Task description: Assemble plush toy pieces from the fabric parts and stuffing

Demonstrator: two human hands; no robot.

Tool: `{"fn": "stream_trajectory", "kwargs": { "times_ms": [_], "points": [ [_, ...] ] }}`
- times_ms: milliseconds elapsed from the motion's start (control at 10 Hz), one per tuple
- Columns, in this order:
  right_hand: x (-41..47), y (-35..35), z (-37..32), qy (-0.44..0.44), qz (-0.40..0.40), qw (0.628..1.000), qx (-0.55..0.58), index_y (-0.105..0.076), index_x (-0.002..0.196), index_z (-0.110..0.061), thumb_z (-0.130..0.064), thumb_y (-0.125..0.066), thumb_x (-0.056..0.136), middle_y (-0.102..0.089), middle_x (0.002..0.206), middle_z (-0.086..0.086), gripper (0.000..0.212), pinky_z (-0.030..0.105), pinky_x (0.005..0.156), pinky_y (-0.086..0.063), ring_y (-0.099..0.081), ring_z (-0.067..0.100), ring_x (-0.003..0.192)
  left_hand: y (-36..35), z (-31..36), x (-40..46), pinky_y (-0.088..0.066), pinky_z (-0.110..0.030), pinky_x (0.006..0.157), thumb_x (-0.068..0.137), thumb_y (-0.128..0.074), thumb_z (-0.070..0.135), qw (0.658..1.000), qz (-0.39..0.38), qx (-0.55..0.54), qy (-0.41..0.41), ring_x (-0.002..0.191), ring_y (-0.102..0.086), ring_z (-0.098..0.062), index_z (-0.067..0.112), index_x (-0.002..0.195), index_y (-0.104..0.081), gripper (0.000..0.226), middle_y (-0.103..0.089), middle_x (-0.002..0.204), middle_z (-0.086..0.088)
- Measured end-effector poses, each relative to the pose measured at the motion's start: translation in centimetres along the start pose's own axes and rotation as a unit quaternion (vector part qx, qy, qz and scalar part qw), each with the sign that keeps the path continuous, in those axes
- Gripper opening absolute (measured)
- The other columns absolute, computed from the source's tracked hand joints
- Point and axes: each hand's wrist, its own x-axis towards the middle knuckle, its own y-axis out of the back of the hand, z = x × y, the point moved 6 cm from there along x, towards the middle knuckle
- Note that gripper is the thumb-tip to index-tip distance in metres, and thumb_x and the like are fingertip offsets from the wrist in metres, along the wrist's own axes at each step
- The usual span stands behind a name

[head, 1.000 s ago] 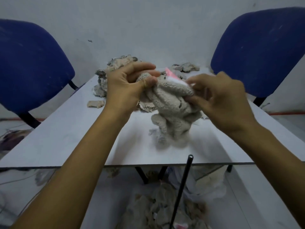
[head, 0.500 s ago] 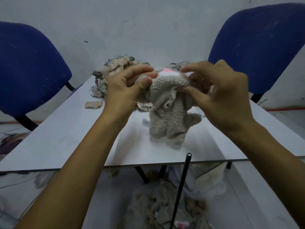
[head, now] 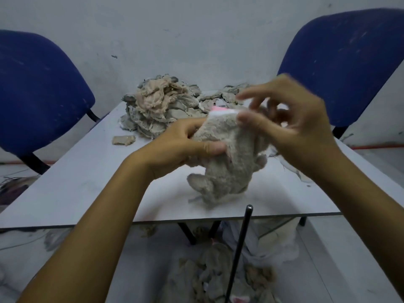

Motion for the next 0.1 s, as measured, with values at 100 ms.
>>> {"fn": "stream_trajectory", "kwargs": {
  "times_ms": [100],
  "points": [
    [0.30, 3.57, -1.61, 0.059, 0.155, 0.985, 0.042, -0.060, 0.099, -0.021, -0.021, -0.047, 0.102, -0.061, 0.086, 0.000, 0.013, 0.017, 0.062, -0.043, -0.055, -0.001, 0.073, 0.04, -0.29, 0.22, -0.049, -0.033, 0.067, 0.080, -0.074, 0.052, 0.998, 0.007, -0.061, 0.007, 0.081, -0.064, -0.036, 0.016, 0.107, -0.071, 0.045, -0.072, 0.097, -0.008]
  ]
}}
